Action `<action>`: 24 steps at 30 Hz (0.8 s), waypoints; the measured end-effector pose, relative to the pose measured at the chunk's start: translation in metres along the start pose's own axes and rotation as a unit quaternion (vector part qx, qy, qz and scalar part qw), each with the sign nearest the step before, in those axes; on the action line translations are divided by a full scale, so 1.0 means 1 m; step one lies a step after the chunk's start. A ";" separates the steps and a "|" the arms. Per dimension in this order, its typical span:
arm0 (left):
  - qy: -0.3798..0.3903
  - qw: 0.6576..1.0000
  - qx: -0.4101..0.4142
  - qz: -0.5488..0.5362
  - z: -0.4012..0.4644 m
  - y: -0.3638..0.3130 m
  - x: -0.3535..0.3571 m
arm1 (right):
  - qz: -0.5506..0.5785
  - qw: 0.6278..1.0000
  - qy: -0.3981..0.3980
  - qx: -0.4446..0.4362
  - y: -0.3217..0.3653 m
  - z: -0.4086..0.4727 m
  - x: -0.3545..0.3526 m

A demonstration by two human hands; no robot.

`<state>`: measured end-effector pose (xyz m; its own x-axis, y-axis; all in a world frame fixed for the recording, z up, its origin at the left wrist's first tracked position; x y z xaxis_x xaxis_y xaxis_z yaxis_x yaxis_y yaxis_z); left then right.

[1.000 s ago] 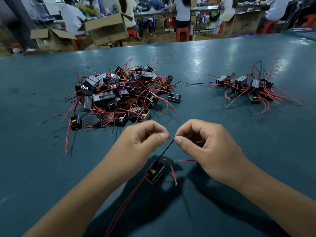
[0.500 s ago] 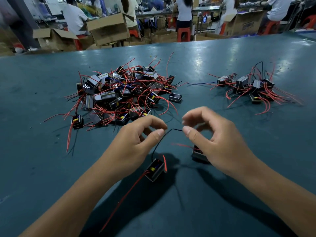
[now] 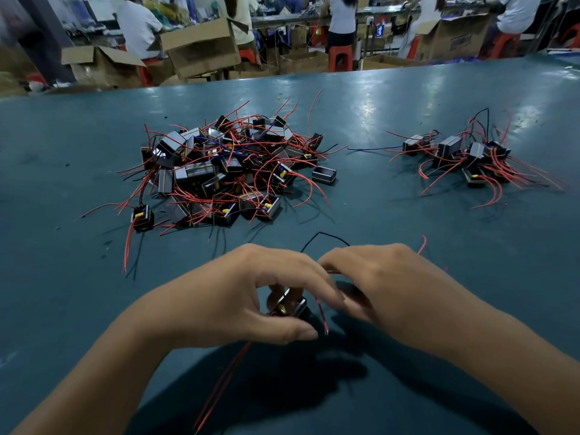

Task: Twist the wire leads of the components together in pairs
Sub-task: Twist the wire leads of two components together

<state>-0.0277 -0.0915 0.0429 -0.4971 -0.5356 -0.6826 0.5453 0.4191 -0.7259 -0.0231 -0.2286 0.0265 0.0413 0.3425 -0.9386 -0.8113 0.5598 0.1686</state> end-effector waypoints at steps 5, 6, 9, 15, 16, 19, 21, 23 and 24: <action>-0.003 1.000 -0.012 -0.008 0.002 0.007 0.001 | 0.065 0.997 -0.002 0.029 -0.004 0.002 0.008; -0.016 1.000 -0.011 -0.015 0.002 0.008 0.000 | 0.073 0.997 -0.004 0.029 -0.004 0.003 0.007; -0.084 0.992 -0.036 -0.091 0.003 0.016 -0.004 | 0.118 0.991 -0.030 0.058 -0.009 0.005 0.006; -0.197 0.959 -0.087 -0.184 0.007 0.029 -0.005 | 0.361 0.900 -0.129 0.206 -0.030 -0.003 0.010; -0.207 0.957 -0.091 -0.182 0.008 0.030 -0.005 | 0.389 0.884 -0.143 0.215 -0.031 -0.003 0.011; -0.225 0.955 -0.097 -0.165 0.007 0.032 -0.007 | 0.456 0.842 -0.175 0.230 -0.031 -0.003 0.013; -0.222 0.958 -0.101 -0.151 0.006 0.033 -0.007 | 0.498 0.811 -0.186 0.245 -0.032 -0.004 0.015; -0.217 0.960 -0.108 -0.142 0.006 0.034 -0.007 | 0.524 0.790 -0.192 0.254 -0.032 -0.004 0.017; -0.218 0.960 -0.109 -0.138 0.005 0.035 -0.007 | 0.532 0.784 -0.195 0.254 -0.031 -0.004 0.018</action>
<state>-0.0015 -0.0771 0.0233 -0.2471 -0.8844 -0.3959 0.2548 0.3349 -0.9072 0.0005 -0.2431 0.0035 -0.2457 0.9686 -0.0375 -0.1746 -0.0062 0.9846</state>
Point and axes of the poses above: each hand's wrist, its own z-axis towards the middle knuckle, its own x-axis out of the palm, y = z × x, the point moved 6 cm from there along z, towards the middle knuckle, and after that the axes turned 5 degrees about -x, right-handed, at the moved point
